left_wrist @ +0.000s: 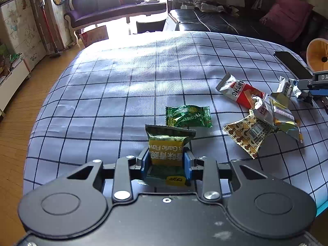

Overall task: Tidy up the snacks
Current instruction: 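Close the right tool on the white blueberry snack bag, then carry both bags to the tray and release the Garlic Flavor bag from the left tool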

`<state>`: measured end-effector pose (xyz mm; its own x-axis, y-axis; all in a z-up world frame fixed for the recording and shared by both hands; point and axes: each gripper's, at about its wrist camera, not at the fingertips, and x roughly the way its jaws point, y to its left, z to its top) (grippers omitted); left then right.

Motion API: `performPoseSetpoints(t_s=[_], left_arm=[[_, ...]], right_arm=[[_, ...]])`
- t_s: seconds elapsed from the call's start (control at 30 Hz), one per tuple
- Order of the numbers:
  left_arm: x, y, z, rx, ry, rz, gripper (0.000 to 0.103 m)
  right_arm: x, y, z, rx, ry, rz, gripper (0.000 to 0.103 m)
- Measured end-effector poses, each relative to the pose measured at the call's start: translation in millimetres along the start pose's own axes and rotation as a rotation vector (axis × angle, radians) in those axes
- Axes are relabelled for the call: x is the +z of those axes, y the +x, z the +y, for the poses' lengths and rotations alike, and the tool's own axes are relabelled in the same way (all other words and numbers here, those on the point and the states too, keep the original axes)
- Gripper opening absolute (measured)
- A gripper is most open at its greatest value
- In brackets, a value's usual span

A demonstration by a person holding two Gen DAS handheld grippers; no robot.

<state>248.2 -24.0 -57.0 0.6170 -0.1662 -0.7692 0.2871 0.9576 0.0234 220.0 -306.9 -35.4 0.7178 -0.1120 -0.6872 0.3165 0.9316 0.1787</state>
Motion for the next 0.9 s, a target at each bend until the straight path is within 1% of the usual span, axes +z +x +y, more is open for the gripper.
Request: performPoseSetpoints(t_s=[0.13,0.37,0.4,0.5,0.67,0.8,0.9], left_arm=[[-0.8,-0.2,-0.8,0.004,0.007,-0.006,0.034],[0.4,0.4,1.9,-0.008,-0.002,0.001,0.033],[0.9,0.4,2.4,-0.008,-0.004,0.002,0.033],[1.7,0.2,2.8,-0.009,-0.007,0.004,0.033],[3.3,-0.3,2.9,-0.008,-0.014,0.013,0.033],[5.6,-1.7,3.8,-0.006,-0.034,0.023,0.031],[7.7,-5.4,5.7,-0.012,-0.057,0.047,0.030]], right_arm=[[-3.1,11.6,3.7,-0.008,-0.009,0.033,0.052],[-5.7,11.2,7.7,-0.025,-0.032,0.016,0.053],[-5.9,10.7,8.0,-0.028,-0.038,0.016,0.052],[-7.9,7.8,8.3,-0.027,-0.059,0.023,0.045],[-16.6,-9.7,5.2,-0.016,-0.064,0.040,0.044],[-26.3,-34.3,-1.3,0.004,-0.054,0.052,0.043],[-35.5,-57.4,-5.6,0.023,-0.047,0.053,0.042]])
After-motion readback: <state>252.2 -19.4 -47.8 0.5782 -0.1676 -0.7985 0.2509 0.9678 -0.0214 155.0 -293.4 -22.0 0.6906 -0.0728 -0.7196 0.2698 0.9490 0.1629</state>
